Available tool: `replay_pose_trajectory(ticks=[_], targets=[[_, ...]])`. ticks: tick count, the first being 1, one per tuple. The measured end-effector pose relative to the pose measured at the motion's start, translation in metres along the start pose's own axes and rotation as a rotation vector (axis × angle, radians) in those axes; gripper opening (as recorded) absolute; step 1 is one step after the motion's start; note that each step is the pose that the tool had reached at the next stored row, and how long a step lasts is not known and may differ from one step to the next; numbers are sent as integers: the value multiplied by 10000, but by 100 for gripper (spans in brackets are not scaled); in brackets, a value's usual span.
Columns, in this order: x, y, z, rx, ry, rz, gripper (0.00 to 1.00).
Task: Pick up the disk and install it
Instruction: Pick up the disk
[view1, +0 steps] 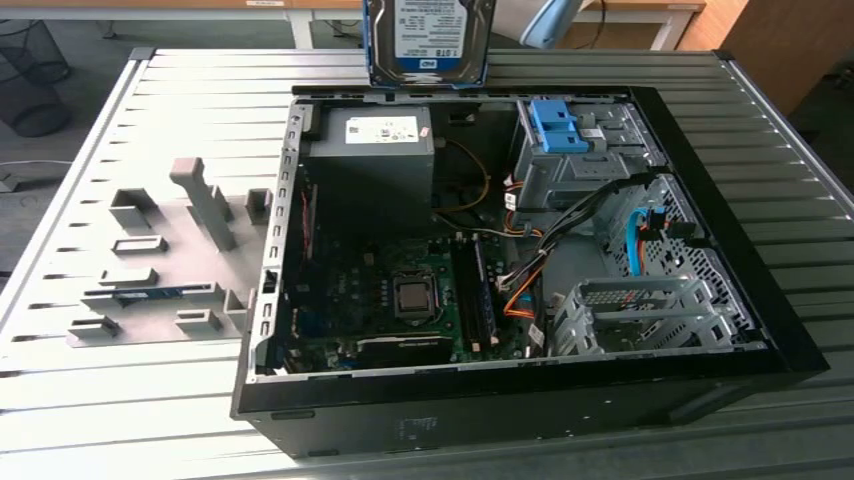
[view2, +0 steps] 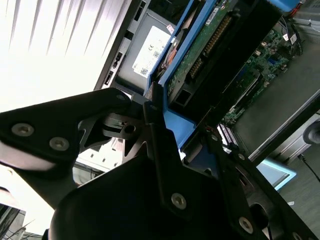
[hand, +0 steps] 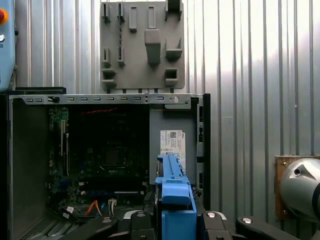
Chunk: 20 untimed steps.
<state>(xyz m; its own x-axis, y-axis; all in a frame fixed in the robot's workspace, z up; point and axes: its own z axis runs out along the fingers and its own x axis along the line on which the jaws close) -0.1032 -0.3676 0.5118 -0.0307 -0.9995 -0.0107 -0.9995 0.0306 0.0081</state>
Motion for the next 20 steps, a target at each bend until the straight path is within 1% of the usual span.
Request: replay_pose_trajectory(ticks=[1,5,13,20], targets=[[16,0,0,2,10,1,37],[75,-2,-1,3,89,0,37],[209,-6,-3,5,190,2,37],[264,-8,-3,8,257,2,37]])
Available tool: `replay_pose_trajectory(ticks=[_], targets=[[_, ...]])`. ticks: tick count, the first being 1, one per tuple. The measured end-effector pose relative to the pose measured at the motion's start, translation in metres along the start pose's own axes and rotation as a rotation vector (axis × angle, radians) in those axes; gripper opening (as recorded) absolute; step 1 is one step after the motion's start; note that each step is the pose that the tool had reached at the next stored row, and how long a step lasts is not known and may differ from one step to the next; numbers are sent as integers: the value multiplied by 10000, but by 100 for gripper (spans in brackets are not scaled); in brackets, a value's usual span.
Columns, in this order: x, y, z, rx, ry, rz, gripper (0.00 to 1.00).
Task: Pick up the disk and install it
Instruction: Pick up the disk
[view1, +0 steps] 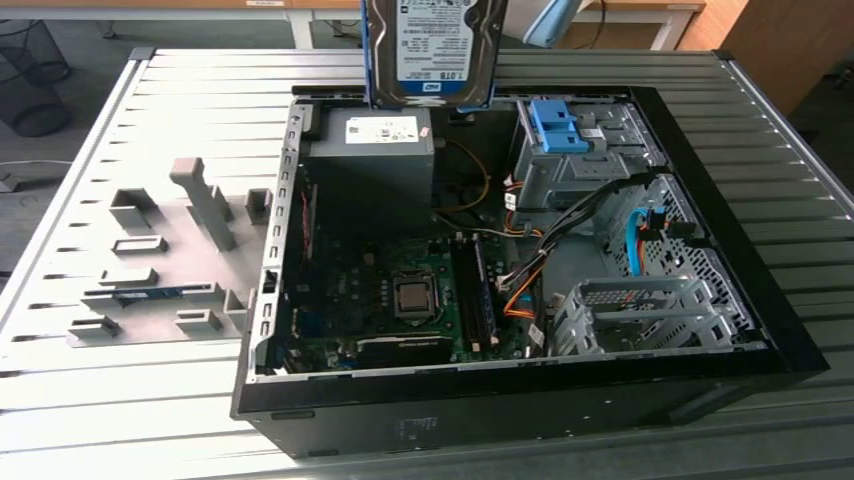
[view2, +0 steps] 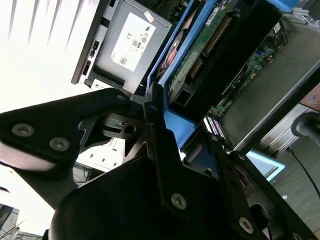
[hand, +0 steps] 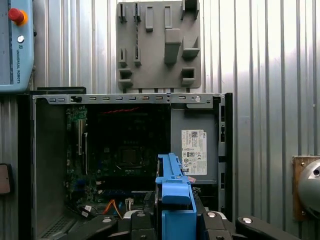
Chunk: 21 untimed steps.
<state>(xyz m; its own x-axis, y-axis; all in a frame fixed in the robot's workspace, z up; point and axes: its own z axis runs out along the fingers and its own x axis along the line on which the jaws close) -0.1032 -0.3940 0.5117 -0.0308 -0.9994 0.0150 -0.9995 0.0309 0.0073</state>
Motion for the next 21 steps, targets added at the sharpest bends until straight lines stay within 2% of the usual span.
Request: replay_pose_trajectory(ticks=[8,16,18,21], targets=[[39,-1,1,2,91,1,37],[43,-5,0,3,99,-1,37],[42,-33,1,3,98,0,37],[39,-117,0,3,99,1,37]])
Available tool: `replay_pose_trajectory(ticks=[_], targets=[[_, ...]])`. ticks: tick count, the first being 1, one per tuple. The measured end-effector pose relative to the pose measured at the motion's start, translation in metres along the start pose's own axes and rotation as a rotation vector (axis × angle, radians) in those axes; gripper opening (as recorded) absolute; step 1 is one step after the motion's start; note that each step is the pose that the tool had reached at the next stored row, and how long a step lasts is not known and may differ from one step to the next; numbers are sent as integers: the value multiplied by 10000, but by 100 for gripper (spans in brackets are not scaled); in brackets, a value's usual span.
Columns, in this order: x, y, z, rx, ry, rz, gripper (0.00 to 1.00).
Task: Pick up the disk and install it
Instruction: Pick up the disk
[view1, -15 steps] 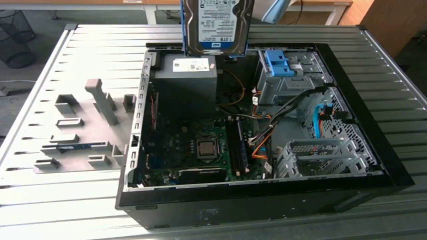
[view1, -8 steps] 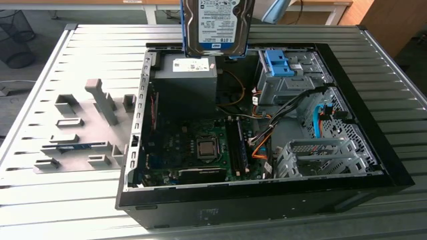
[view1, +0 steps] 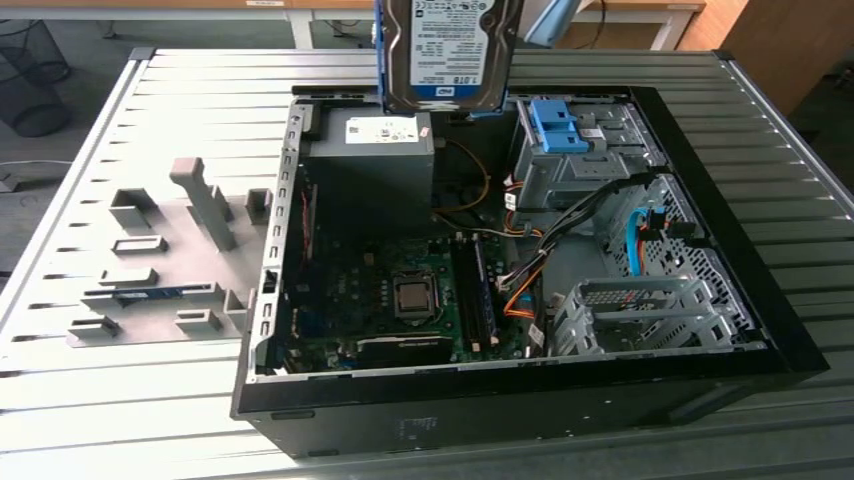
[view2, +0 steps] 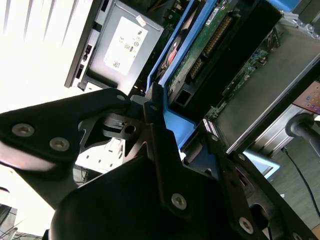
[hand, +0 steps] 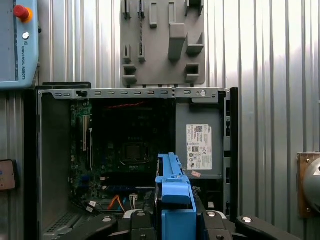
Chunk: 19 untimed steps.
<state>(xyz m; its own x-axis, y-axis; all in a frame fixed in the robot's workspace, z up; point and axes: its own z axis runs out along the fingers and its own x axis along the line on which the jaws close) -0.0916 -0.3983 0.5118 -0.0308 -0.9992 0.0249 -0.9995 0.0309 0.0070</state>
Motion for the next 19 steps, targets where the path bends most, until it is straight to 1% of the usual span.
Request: replay_pose_trajectory(ticks=[2,5,8,10,14,19], targets=[[-1,-43,0,0,-1,-1,37],[-2,-79,-1,-1,0,-1,37],[-5,-138,-1,-1,1,-1,37],[-5,-163,-1,0,0,-1,37],[-1,-185,-1,0,0,-1,37],[66,-189,1,0,-1,1,37]])
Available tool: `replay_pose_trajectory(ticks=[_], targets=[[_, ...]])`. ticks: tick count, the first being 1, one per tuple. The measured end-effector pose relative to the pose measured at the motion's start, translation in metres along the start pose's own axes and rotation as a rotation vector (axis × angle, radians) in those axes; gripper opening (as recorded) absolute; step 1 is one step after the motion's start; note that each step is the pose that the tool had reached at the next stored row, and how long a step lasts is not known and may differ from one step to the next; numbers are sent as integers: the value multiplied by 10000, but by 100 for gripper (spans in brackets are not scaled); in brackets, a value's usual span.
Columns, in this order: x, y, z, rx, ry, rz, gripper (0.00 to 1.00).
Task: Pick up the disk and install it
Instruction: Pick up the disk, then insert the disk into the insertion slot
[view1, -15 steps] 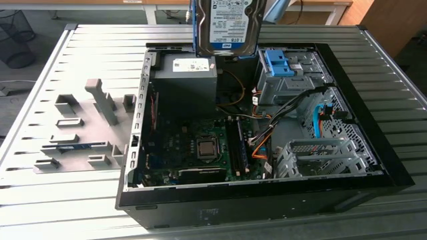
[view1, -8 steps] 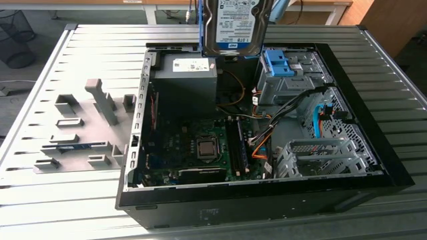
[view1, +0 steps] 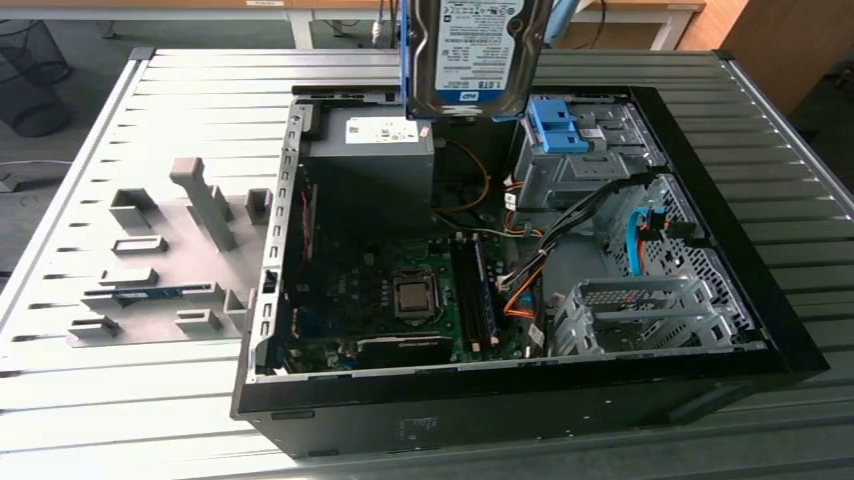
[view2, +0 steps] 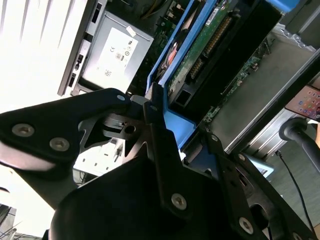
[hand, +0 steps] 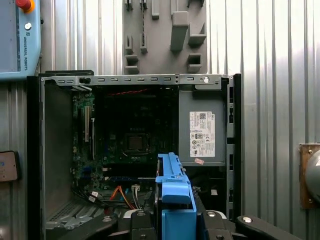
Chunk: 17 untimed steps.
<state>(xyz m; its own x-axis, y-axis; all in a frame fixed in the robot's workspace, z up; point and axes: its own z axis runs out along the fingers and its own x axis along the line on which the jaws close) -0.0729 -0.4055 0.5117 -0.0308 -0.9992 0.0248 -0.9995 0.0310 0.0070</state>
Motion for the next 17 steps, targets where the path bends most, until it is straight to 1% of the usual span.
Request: replay_pose_trajectory(ticks=[3,17], targets=[[30,-1,1,0,0,3,37],[36,-1,1,-1,0,3,37]])
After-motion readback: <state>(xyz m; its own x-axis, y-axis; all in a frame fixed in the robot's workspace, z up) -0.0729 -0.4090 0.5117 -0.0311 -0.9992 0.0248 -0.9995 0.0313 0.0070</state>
